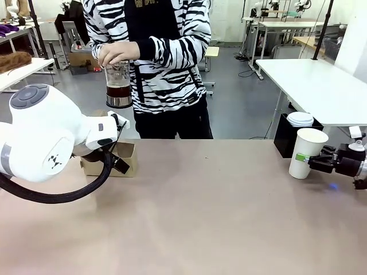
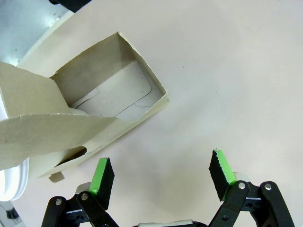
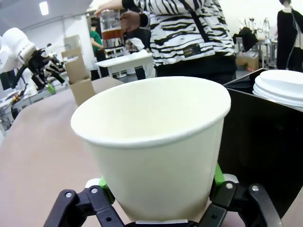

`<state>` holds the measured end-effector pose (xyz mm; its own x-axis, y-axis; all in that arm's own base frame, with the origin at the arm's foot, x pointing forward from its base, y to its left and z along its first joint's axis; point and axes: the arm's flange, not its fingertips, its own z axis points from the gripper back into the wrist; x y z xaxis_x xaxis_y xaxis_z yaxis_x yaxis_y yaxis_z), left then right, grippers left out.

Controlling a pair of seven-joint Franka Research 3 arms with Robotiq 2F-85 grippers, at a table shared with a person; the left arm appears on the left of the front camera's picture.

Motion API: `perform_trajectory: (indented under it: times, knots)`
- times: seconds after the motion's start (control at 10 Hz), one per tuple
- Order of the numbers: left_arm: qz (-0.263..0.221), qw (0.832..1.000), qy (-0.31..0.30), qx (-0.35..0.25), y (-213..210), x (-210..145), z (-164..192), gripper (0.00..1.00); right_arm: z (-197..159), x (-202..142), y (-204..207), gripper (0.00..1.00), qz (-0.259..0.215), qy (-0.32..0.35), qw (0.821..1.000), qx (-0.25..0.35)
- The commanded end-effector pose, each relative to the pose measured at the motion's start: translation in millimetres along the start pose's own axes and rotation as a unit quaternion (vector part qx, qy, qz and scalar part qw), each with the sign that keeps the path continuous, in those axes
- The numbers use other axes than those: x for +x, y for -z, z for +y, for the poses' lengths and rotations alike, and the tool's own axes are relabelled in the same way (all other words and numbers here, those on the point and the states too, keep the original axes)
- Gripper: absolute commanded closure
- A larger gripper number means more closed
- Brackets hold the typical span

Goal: Pour a drink into a cup and package it in a carrier.
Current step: Pick up the 600 ml Paper Cup and place it in the middle top area of the table.

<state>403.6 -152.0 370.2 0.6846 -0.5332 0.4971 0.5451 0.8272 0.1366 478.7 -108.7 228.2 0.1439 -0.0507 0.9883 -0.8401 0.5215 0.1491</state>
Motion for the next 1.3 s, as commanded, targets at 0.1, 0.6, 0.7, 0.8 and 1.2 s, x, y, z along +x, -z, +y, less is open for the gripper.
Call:
perform_trajectory:
  times: [0.1, 0.6, 0.7, 0.8, 1.2]
  knots:
    - [-0.001, 1.000, 0.000, -0.001, 0, 0, 0, 0.00, 0, 0, 0, 0.20, 0.000, 0.000, 1.000, 0.000]
    - [-0.001, 1.000, 0.000, -0.001, 0, 0, 0, 0.00, 18, 15, -7, 0.20, -0.016, 0.007, 1.000, -0.013]
    - [-0.001, 1.000, 0.000, -0.001, 0, 0, 0, 0.00, 34, 34, -6, 0.20, -0.023, 0.006, 0.999, -0.024]
    - [-0.001, 1.000, 0.000, -0.001, 0, 0, 0, 0.00, 48, 50, 2, 0.20, -0.020, 0.014, 0.999, -0.026]
    - [-0.001, 1.000, 0.000, -0.001, 0, 0, 0, 0.00, 71, 102, 104, 0.20, -0.023, 0.023, 0.999, -0.008]
